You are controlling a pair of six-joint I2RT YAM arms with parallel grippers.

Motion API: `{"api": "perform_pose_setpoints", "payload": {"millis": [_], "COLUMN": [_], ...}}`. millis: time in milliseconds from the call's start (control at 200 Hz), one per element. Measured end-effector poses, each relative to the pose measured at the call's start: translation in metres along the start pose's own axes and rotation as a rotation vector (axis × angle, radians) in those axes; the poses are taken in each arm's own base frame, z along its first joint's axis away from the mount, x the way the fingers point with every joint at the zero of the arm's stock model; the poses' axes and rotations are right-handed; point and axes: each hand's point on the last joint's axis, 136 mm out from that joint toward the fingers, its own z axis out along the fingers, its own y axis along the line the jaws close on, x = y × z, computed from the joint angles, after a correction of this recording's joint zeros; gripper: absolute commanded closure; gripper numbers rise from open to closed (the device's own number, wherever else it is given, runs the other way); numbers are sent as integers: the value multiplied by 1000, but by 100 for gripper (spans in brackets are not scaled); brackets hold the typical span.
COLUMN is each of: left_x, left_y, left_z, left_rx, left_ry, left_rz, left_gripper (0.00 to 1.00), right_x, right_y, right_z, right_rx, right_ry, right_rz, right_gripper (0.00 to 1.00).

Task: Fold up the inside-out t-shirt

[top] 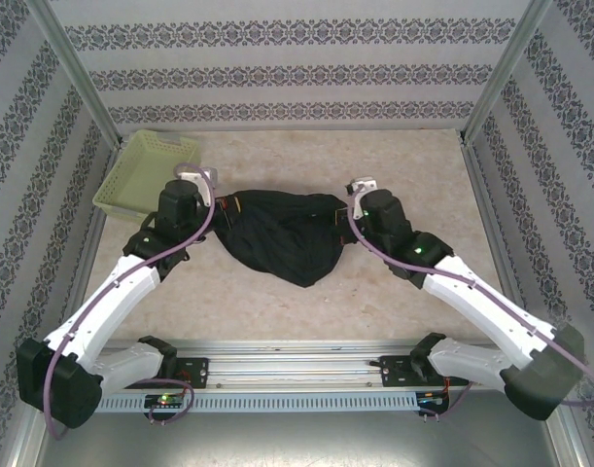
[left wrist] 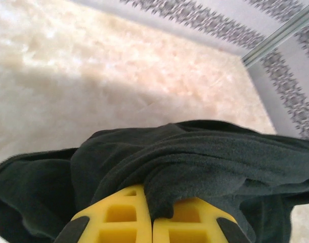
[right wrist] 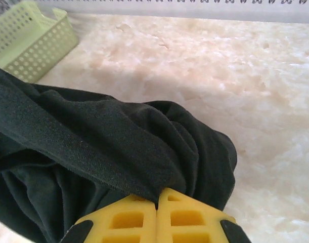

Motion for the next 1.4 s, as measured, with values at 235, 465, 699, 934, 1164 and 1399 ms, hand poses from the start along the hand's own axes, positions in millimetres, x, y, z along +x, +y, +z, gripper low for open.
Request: {"api": "perform_pose_setpoints", "payload": {"millis": [235,465,699,934,1164,1399], "left_x": [30,86,123,161,168,153], "left_y": [29,1,-42,-23,-6,6], "left_z": [59,55,58,91,112,122], "left_rx": [-129,-218,-130,-171,-185,-218], "left_ry": [219,343,399,503,523,470], "left_rz": [-7,185,292,310,283,248], "left_gripper": [44,20,22,28,53,79], "right_x": [60,70,61,36,23,25], "right_y": [-28,-11,10,22,27,25], "right_z": [28,39,33,14,2,1], "right_rx": [-8,-79,-148,-199,-224,-216], "right_ry": [150,191,161,92,56,57], "right_rz": [155,204,205,208,208,211], "right_gripper": [100,100,100,100,100,100]}}
